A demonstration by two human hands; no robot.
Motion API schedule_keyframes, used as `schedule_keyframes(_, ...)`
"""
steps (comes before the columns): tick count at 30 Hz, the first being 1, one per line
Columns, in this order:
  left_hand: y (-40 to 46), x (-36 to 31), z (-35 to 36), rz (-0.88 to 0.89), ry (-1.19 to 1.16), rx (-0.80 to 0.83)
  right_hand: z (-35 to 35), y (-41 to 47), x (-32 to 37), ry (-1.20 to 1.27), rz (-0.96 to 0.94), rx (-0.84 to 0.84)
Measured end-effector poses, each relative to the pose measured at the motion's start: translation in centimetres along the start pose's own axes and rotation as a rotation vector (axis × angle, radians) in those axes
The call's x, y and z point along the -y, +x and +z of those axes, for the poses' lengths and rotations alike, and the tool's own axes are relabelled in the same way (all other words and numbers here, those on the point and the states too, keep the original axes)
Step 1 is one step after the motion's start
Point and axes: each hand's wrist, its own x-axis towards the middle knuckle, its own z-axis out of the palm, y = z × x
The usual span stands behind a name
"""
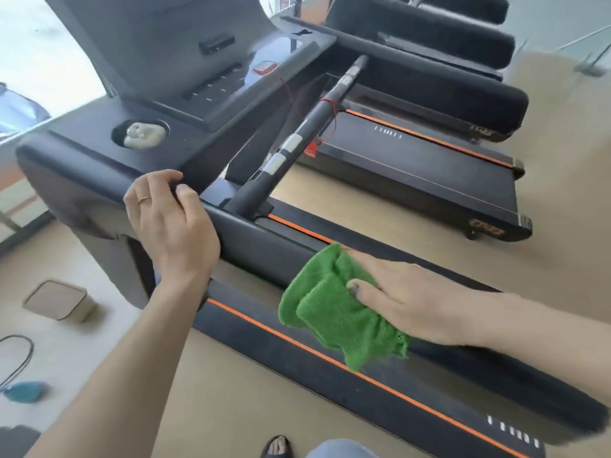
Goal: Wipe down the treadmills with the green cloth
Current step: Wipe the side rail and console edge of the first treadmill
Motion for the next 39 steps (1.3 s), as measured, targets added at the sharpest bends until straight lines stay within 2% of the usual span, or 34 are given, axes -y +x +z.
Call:
schedule_keyframes(3, 0.0, -0.5, -0.3, 0.018, 0.083, 0.049, 1.0, 2.9, 2.7, -0.297, -0.165, -0.118)
schedule_keyframes(6, -0.3, -1.9, -1.1, 0.043, 0.180, 0.070, 2.5, 3.9, 4.6, -0.553, -0.196, -0.283)
schedule_keyframes(9, -3.3, -5.2, -1.9, 0.087, 0.089, 0.033, 5.4, -0.8, 1.4, -0.780, -0.256, -0.318)
schedule_keyframes(11, -7.4, -8.3, -1.6, 0.174, -0.016, 0.075, 6.8, -6.0, -3.5, -0.798, -0.283, -0.375)
schedule_keyframes(13, -10.9, -10.5, -0.4, 0.223, -0.091, 0.163, 7.2, -10.7, -8.6, -0.732, -0.275, -0.417)
schedule_keyframes(15, -13.5, -11.8, 1.1, 0.183, -0.120, 0.241, 7.3, -14.0, -11.7, -0.711, -0.269, -0.412)
schedule_keyframes(19, -14.8, -12.9, 2.8, 0.030, 0.048, 0.233, 5.1, -11.7, -9.8, -0.517, -0.229, -0.323)
schedule_keyframes(20, -14.7, -13.1, 3.0, -0.009, 0.093, 0.231, 4.0, -10.3, -9.2, -0.366, -0.199, -0.267)
schedule_keyframes(22, -14.7, -13.3, 3.0, -0.047, 0.151, 0.236, 1.8, -7.4, -8.6, 0.089, -0.139, -0.022)
schedule_keyframes(24, -15.2, -13.6, 2.9, -0.041, 0.188, 0.243, 1.3, -6.9, -9.9, 0.432, -0.201, 0.080)
schedule_keyframes(27, -15.6, -13.7, 2.8, -0.066, 0.214, 0.241, 2.9, -9.3, -15.0, 0.623, -0.240, 0.205)
schedule_keyframes(30, -15.7, -14.2, 3.0, -0.089, 0.232, 0.227, 6.1, -11.0, -21.3, 0.930, -0.167, 0.345)
schedule_keyframes(33, -15.6, -14.0, 3.2, -0.088, 0.226, 0.200, 6.8, -9.3, -21.5, 0.857, -0.092, 0.304)
schedule_keyframes(35, -15.3, -13.7, 3.3, -0.072, 0.236, 0.191, 5.1, -7.1, -18.4, 0.751, -0.064, 0.274)
schedule_keyframes(39, -15.0, -12.8, 3.5, -0.057, 0.237, 0.179, 2.1, -4.7, -13.0, 0.755, -0.087, 0.327)
